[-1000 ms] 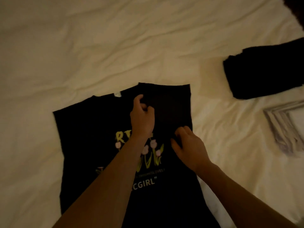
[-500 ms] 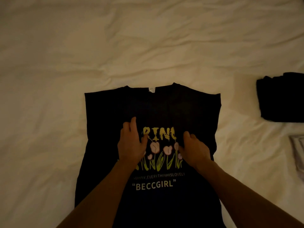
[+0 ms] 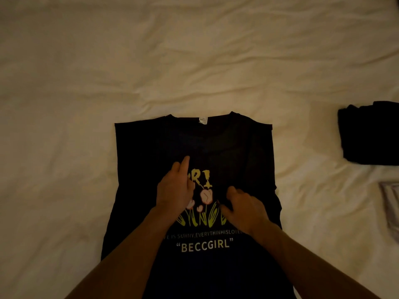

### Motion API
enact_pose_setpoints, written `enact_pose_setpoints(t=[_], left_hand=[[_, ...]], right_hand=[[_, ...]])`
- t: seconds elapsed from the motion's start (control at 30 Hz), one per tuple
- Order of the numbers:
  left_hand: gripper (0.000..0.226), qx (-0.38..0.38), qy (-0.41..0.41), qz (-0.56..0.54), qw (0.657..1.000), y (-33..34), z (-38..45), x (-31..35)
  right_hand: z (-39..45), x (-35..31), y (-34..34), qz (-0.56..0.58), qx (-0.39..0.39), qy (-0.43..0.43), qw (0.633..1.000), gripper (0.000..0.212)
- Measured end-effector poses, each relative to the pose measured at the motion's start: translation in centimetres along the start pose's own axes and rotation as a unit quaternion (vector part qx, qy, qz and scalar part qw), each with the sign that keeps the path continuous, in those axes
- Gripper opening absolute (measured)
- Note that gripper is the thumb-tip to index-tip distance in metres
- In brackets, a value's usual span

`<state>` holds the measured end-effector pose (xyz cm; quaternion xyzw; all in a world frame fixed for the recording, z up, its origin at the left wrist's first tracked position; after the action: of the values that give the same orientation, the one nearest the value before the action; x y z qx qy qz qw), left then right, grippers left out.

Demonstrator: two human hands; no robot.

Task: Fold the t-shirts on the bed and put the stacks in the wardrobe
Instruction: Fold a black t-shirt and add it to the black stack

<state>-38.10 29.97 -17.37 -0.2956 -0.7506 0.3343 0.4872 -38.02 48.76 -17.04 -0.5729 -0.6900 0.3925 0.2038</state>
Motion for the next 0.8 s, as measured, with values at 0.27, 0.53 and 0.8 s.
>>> enact_pose_setpoints(t=[0.27,0.53,0.8], left_hand=[[0.062,-0.033,0.061,0.010,0.998,0.9,-0.4,0.5],[0.064,0.017,0.131,0.006,0.991,1.3,-1.3,1.3],[0.057,-0.032,0.065,-0.031,0.997,0.0,-1.8,1.6]], right_hand=[[2.7,-1.5,-5.0,0.058,0.120,0.006,0.991,0.041],[5.2,-3.4,-4.2,-0.009,0.100,0.019,0.995,0.020],[4.2,-2.2,-5.6,0.164,0.117,-0.063,0.978,0.023]])
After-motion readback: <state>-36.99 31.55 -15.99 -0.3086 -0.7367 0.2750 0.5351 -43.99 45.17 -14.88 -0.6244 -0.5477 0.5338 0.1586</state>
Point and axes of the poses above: each hand's wrist, its own z-axis towards the middle knuckle, its own y-axis out of the palm, x = y × z, the point moved 8 cm from there along z, towards the middle knuckle, and after that the axes turned 6 degrees about -z, right-handed, at the moved point
